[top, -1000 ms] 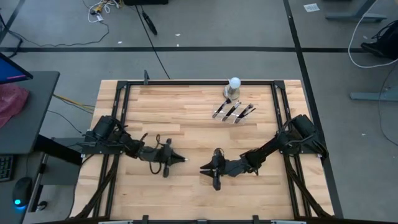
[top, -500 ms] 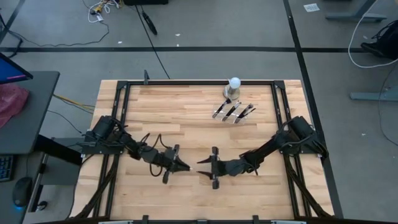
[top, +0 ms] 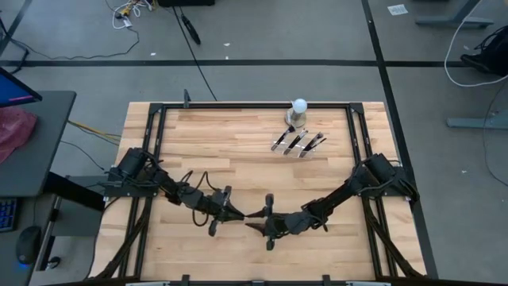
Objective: Put items in baskets/containers
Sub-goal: Put the eyeshadow brush into the transparent organizer
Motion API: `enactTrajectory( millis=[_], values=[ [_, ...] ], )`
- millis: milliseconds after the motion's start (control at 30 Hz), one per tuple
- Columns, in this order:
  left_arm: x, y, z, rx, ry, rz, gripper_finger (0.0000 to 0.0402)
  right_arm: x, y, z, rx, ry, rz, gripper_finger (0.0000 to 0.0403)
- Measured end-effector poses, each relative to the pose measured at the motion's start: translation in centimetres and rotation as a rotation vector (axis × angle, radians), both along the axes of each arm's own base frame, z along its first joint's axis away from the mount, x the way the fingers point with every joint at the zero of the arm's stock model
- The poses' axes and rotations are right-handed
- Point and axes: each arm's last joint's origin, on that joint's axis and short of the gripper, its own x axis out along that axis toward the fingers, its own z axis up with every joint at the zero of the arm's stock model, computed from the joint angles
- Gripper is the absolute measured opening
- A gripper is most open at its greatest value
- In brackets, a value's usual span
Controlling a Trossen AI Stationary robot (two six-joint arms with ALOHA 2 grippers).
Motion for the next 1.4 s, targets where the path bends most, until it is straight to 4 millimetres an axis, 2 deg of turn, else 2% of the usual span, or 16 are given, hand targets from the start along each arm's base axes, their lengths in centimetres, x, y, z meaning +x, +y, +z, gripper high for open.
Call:
enactTrajectory(
  millis=[367, 567, 667, 800, 933, 1033, 1167, 1300, 1400],
  values=[
    [0.0, 0.0, 0.0, -0.015, 0.003, 0.001, 0.002, 0.0, -0.1, 0.0, -0.025, -0.001, -0.04, 0.0069],
    [0.0, 0.0, 0.0, -0.018, 0.004, 0.0, 0.0026, 0.0, -0.1, 0.0, -0.01, -0.001, -0.045, 0.0012],
    [0.0, 0.0, 0.0, -0.019, 0.002, 0.007, 0.0032, 0.0, -0.1, 0.0, 0.021, -0.007, -0.05, 0.0009],
    [0.0, 0.1, 0.0, -0.015, 0.002, 0.044, 0.0049, -0.1, -0.1, -0.3, 0.113, 0.019, -0.065, 0.0005],
    [0.1, 0.4, 0.0, 0.016, -0.008, 0.07, 0.0091, -1.0, 0.4, 0.0, 0.212, 0.11, -0.079, 0.0003],
    [0.3, 0.8, 0.0, 0.034, -0.012, 0.083, 0.0131, -2.5, 0.6, 1.7, 0.282, 0.199, -0.111, 0.0002],
    [0.5, 1.4, -0.1, 0.037, 0.002, 0.13, 0.0176, -5.5, -0.3, 5.5, 0.353, 0.325, -0.184, 0.0001],
    [0.5, 1.5, -0.3, 0.046, 0.023, 0.136, 0.0199, -9.0, -3.1, 10.5, 0.4, 0.439, -0.346, 0.0001],
    [0.4, 1.3, -0.5, 0.053, 0.048, 0.129, 0.0203, -10.9, -6.0, 14.6, 0.443, 0.443, -0.501, 0.0]
  ],
)
